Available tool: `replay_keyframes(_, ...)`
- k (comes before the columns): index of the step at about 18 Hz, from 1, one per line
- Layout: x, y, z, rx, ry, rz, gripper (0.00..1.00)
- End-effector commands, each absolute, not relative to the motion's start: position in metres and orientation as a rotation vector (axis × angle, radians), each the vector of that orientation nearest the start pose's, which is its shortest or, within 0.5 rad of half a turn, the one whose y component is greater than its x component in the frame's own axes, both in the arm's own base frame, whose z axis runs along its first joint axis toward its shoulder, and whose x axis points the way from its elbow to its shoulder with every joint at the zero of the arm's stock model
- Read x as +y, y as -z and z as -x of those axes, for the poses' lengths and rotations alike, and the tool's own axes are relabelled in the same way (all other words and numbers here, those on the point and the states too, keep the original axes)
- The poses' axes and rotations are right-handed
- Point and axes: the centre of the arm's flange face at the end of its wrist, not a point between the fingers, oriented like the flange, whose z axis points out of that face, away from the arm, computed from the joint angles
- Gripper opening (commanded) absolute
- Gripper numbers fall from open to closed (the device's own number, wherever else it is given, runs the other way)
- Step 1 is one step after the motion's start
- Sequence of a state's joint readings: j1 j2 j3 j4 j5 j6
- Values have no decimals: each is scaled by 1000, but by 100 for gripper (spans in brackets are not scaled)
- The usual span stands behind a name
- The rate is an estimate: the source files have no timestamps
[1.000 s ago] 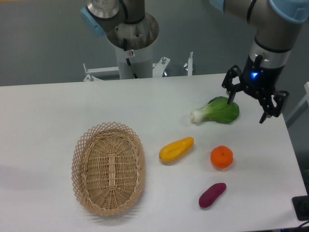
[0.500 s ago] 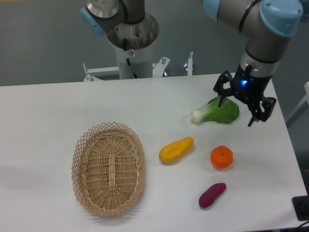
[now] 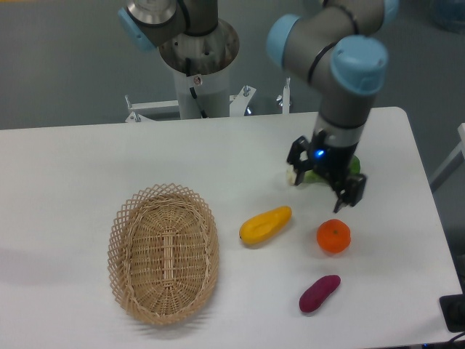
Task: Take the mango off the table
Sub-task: 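Move the open gripper from above the bok choy toward the yellow mango, then lower the gripper onto the yellow mango and close around it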
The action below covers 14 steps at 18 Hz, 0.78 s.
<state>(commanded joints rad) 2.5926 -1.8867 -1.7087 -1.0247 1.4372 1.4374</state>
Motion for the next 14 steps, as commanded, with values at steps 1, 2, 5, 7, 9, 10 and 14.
replay_keyframes(1,436,-293,424,644,-52,2946,100)
replay_keyframes(2,436,-285,419,653,-53,2975,100)
replay_keyframes(5,449,-258,409,607,-50,3032,100)
replay_keyframes(7,453,-248,404,563,-77,3058,100)
replay_keyframes(9,453,-233,402,567,-111,3059,100)
replay_keyframes(10,453,-231,402,566,-135,3056,100)
replay_keyframes(14,450,-220,395,575,-112,3066,100)
